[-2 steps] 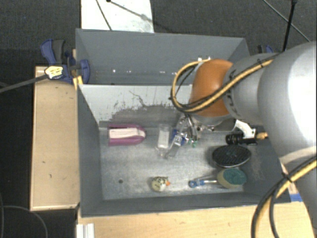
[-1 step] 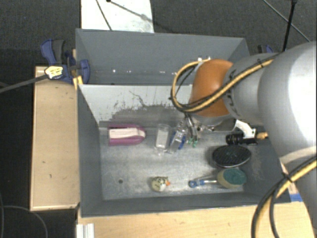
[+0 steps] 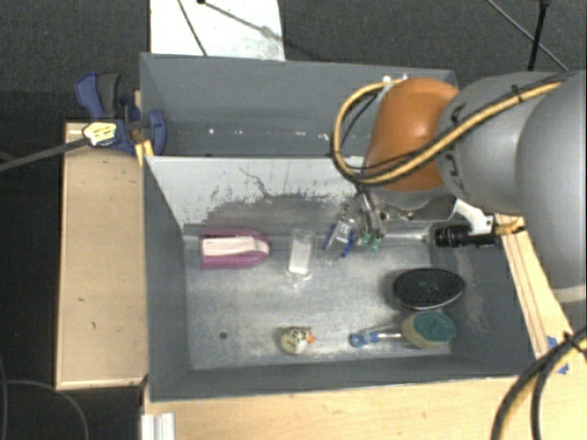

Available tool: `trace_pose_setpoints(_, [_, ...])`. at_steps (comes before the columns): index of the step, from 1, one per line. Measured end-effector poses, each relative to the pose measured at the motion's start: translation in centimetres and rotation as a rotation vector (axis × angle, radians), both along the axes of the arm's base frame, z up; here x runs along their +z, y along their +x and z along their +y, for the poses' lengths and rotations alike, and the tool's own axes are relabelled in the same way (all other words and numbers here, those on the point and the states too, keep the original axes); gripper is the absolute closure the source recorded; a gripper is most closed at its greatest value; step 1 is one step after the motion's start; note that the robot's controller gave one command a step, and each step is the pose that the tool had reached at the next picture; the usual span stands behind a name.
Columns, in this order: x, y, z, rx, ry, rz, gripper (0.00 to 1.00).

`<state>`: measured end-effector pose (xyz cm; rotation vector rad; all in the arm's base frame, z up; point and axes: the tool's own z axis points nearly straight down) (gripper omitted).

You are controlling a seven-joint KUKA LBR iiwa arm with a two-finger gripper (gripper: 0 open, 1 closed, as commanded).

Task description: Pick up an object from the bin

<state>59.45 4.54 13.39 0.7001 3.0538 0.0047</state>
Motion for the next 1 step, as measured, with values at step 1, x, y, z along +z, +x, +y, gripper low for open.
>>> trace_pose_setpoints(1, [1.10,0.12,0.00,0.005,-0.001,0.003,1.00])
